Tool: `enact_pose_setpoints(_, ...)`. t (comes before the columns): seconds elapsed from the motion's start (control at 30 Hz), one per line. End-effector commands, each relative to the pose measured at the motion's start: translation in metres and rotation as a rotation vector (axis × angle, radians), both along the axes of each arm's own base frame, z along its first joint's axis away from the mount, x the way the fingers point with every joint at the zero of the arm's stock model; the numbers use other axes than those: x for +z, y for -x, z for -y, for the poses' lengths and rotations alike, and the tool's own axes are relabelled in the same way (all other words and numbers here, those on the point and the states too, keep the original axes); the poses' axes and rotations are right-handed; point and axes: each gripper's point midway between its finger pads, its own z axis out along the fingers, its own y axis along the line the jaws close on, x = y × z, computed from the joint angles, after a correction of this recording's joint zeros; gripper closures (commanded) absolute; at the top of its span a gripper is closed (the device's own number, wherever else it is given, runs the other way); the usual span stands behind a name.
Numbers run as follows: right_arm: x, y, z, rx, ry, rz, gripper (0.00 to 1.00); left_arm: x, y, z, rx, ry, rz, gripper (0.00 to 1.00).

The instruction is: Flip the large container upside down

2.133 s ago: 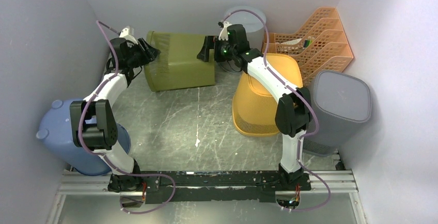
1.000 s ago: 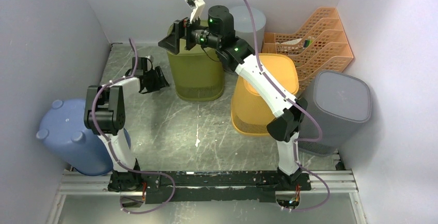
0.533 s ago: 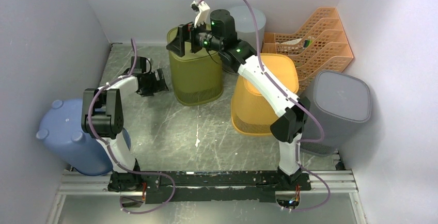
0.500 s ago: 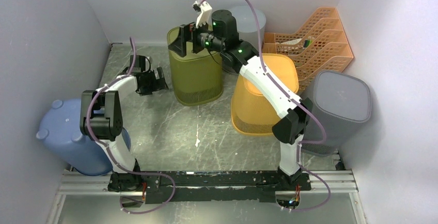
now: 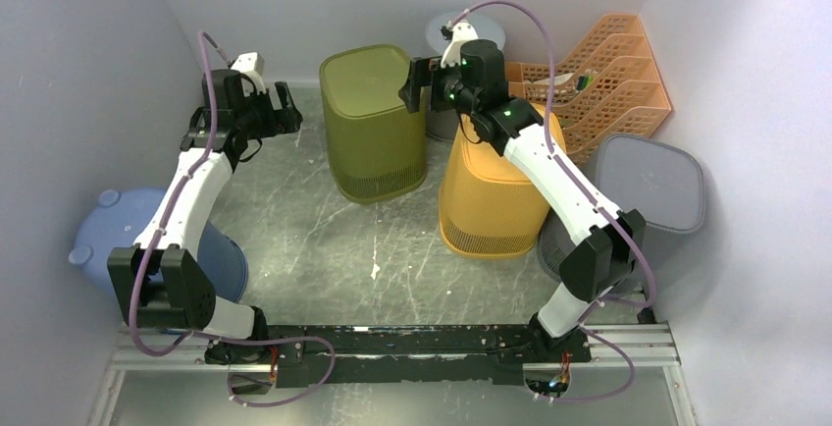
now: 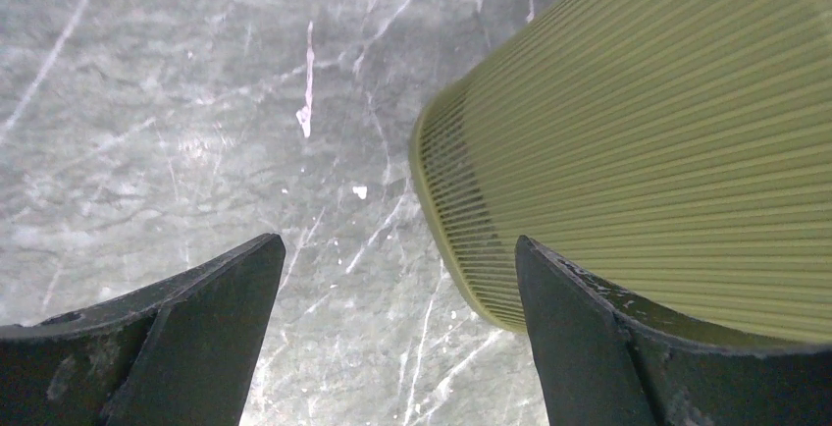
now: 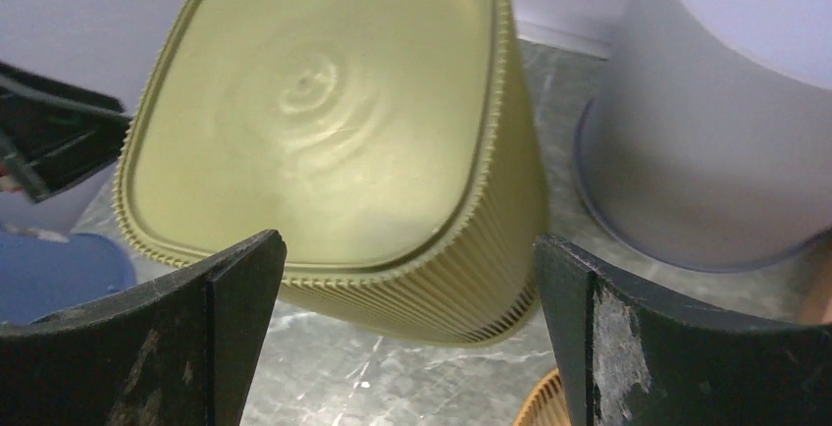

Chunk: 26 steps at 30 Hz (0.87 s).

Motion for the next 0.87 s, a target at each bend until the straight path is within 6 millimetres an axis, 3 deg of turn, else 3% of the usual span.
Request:
enact_pose_setpoints(0.0,0.007,-0.004,0.028,-0.129,0.113,0.052,0.00,0.030,0.004,0.007,-0.060,-0.017,0.077,0.01)
enact_pose_setpoints(0.27,0.010,0.002,0.048,-0.301,0.241,0.106,0.00,0.058,0.016,0.013,-0.096,-0.025,0.139,0.01)
enact_pose_setpoints(0.5,0.045,0.017,0.053,-0.320,0.169,0.193,0.00,0.068,0.021,0.016,-0.107,-0.025,0.162,0.01)
enact_pose_setpoints(0.67,0.058,0.021,0.058,-0.334,0.144,0.217,0.00,0.072,0.021,0.016,-0.108,-0.021,0.167,0.01)
enact_pose_setpoints(0.83,0.050,0.016,0.064,-0.376,0.195,0.184,0.00,0.076,0.022,0.017,-0.112,-0.017,0.177,0.01)
